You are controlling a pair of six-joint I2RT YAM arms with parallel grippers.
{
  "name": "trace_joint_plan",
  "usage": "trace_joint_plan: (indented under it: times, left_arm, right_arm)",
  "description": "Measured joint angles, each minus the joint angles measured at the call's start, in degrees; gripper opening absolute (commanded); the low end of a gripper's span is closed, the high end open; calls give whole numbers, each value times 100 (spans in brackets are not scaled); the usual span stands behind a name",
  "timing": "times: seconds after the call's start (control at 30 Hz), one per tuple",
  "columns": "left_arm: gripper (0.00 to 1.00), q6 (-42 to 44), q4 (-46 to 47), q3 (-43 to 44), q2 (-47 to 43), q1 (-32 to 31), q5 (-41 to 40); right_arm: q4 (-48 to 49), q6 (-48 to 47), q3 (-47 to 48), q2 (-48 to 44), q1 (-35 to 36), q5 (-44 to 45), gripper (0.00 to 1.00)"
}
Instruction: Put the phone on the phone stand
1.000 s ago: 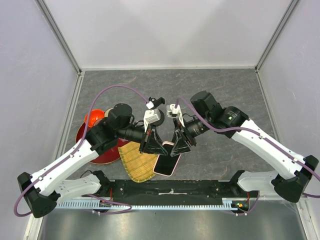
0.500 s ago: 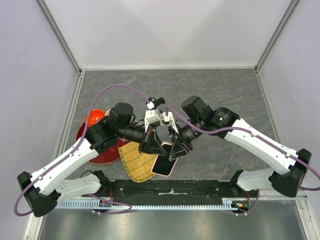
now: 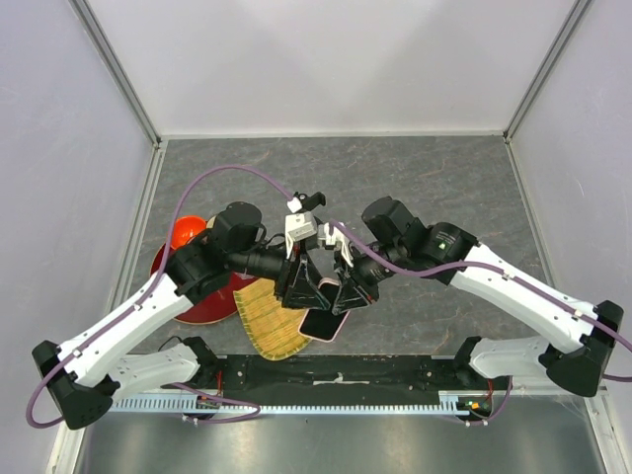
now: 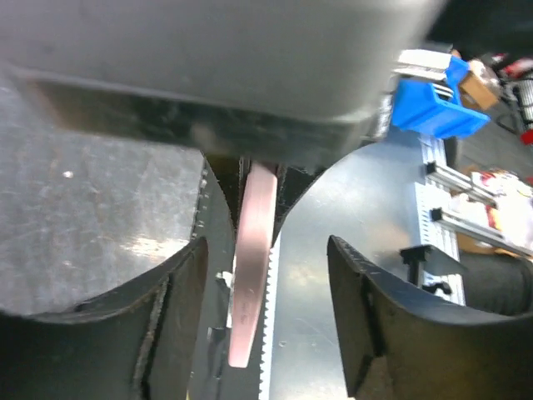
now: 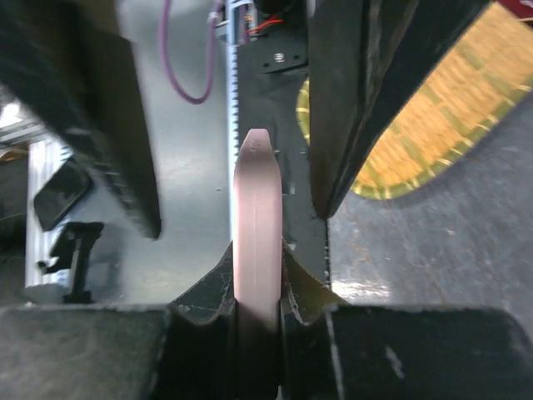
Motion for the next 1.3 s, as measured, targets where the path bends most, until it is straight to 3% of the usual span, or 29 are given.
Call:
trace_joint_plan:
  times: [0.13, 0.33, 0.47, 0.6, 0.8, 1.1, 1.2, 1.23, 1.3]
  left_arm:
    - [73, -44, 55, 52, -232, 2, -800]
    - [76, -404, -26, 76, -750, 170, -3386]
    - [77, -767, -39, 136, -345, 249, -4782]
    - [75, -927, 26, 144, 431, 258, -5639]
    - [62, -935, 446, 236, 1410, 310, -6559]
    - [44, -922, 1025, 737, 2468, 675, -6717]
    - [28, -920, 1064, 802, 2579, 745, -6719]
    - [11, -907, 1080, 815, 2586, 761, -6704]
    - [6, -852, 1067, 826, 2586, 774, -6662]
  right_arm:
    - [271, 229, -317, -328, 28, 1032, 0]
    - [437, 796, -804, -807, -365, 3136, 0]
    - [479, 1211, -1185, -1209, -726, 4341, 0]
    - [490, 1399, -1266, -1456, -772, 4992, 0]
    - [586, 1456, -1266, -1759, -798, 5077, 0]
    - [597, 1427, -1263, -2100, -804, 4809, 0]
    - [592, 1386, -1204, -2107, -804, 4695, 0]
    - [592, 1373, -1178, -2092, -804, 4673, 0]
    - [592, 1331, -1150, -2065, -804, 4636, 0]
